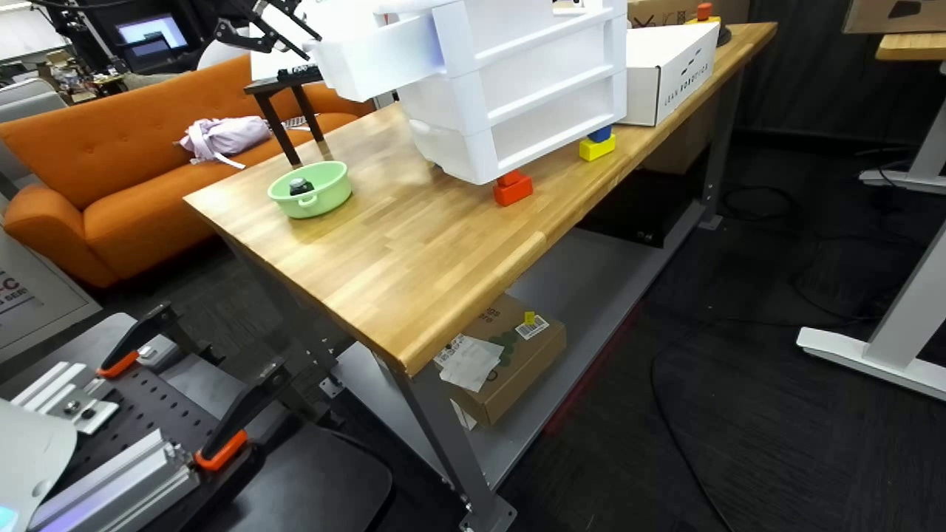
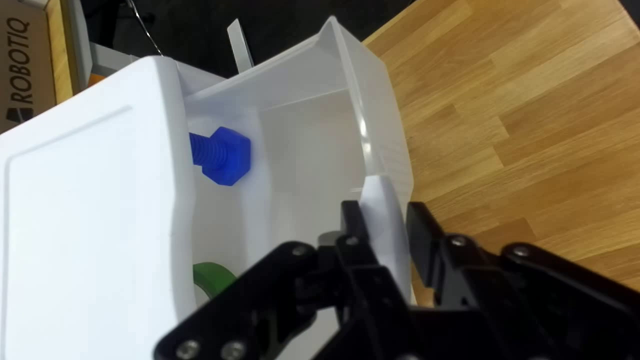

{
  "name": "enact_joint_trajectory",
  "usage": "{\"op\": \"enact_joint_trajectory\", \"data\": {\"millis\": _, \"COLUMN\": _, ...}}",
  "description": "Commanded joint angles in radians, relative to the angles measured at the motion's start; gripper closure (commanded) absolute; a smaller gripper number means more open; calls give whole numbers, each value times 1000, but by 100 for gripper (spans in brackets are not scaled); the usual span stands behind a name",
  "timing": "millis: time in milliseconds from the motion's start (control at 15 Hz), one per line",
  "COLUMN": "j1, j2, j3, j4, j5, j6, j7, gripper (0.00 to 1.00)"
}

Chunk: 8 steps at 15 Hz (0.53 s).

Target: Open the top cabinet drawer on the table

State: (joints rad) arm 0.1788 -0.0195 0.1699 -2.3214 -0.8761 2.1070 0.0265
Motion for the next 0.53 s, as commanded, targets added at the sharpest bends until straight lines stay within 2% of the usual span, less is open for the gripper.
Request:
{"op": "enact_joint_trajectory", "data": {"millis": 0, "j1": 2, "j2": -24, "j3": 6, "j4": -22, "j5": 30, "j6": -1, "j7": 0, "gripper": 88}}
{"op": "enact_joint_trajectory", "data": {"millis": 467, "j1": 9, "j2": -36, "j3": 14, "j4": -34, "j5": 31, "j6": 0, "j7": 1, "gripper": 89}}
